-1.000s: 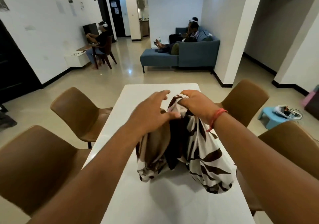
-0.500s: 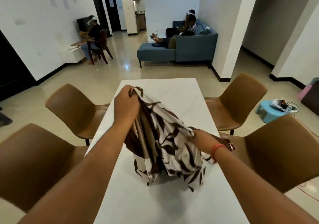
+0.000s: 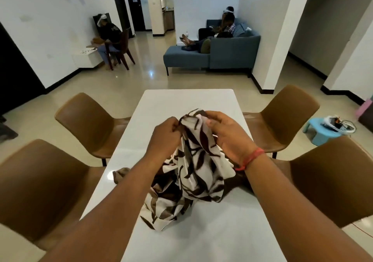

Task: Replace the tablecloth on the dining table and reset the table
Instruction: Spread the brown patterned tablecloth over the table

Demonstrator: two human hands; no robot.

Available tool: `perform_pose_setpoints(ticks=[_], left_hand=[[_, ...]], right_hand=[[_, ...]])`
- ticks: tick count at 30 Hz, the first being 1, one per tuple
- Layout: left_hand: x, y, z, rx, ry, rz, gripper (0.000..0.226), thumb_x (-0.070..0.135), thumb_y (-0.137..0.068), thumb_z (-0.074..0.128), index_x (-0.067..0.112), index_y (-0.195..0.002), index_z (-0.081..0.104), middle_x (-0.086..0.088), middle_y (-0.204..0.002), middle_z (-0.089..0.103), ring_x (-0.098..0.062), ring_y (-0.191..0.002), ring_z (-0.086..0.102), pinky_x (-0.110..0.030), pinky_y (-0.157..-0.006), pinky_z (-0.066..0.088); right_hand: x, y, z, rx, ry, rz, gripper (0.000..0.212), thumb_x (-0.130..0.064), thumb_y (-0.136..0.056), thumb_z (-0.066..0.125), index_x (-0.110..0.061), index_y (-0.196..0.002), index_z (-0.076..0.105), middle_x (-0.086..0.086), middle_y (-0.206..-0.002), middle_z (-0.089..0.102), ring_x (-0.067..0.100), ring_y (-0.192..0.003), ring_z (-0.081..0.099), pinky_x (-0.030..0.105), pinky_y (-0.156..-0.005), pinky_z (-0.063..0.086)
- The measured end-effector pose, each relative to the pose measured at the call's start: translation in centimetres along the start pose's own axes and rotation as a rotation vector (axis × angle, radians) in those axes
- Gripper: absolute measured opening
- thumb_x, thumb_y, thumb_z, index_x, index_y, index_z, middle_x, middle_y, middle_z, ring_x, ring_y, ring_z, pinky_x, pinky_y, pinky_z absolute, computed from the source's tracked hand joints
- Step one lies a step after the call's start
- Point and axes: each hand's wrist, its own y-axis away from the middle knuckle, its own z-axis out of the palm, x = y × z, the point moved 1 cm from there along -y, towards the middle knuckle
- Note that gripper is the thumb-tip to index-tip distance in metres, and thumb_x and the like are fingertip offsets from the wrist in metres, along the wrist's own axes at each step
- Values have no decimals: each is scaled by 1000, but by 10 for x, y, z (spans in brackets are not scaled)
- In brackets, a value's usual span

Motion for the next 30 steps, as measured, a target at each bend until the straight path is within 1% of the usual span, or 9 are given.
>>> perform_pose_setpoints(ticks=[4,6,8,12,17,20,22,26,30], left_hand=[[6,-4,-13,77,365,-112,17,17,-97,54,5,-86,57,-5,-63,60,-24,-56,64,-45,-66,61],[16,-4,-15,100,465,-112,17,17,-98,54,10,-83,58,-6,-64,55,-21,-55,62,-39,-62,59],[15,-10,-22,155,521,-113,16,19,-97,56,16,-81,58,-6,-65,55,-23,-58,62,-41,-66,58],[-16,-32,-63,537,388,-240,11,26,-96,53,25,-104,60,-3,-97,67,-21,-91,65,-34,-77,52],[6,9,-28,309,54,202,65,57,-90,53,26,-144,34,3,-146,38,-9,-133,38,-28,-103,37],[6,25,14,7,-104,339,83,67,-81,59,30,-149,30,4,-144,35,-13,-131,43,-30,-104,42],[-4,21,23,-31,-215,261,71,56,-88,60,28,-149,37,2,-137,45,-16,-126,48,-29,-102,41],[-6,14,10,147,-247,218,24,29,-101,51,20,-116,68,1,-108,66,-16,-104,60,-29,-91,45],[-1,12,-7,284,4,10,23,20,-104,43,22,-98,65,17,-94,62,1,-90,55,-14,-81,39]], right_hand=[[68,26,-11,-165,790,101,92,-41,-76,81,-32,-151,29,-18,-145,36,2,-132,37,30,-112,36],[110,25,-10,-64,994,92,62,-35,-82,74,-27,-137,47,-10,-134,48,12,-126,48,35,-109,43],[117,24,-15,155,971,71,8,-19,-93,58,-26,-96,60,-2,-101,63,21,-101,63,34,-90,51],[52,26,-22,194,470,9,21,-20,-96,58,-15,-76,62,4,-69,62,13,-57,55,30,-58,45],[-1,9,11,166,-22,-105,18,-10,-99,56,-6,-106,72,20,-111,72,39,-109,66,48,-97,51],[5,1,26,166,-196,14,30,0,-98,54,1,-127,58,21,-109,70,35,-97,70,38,-79,60],[8,4,33,148,-289,56,39,9,-96,50,-2,-134,52,22,-108,67,26,-89,68,27,-67,59],[21,16,32,34,-327,42,54,13,-94,50,-17,-139,46,18,-124,66,27,-107,68,35,-85,58],[46,38,27,81,175,76,53,-12,-89,71,-35,-132,51,-7,-119,67,11,-107,68,37,-97,55]])
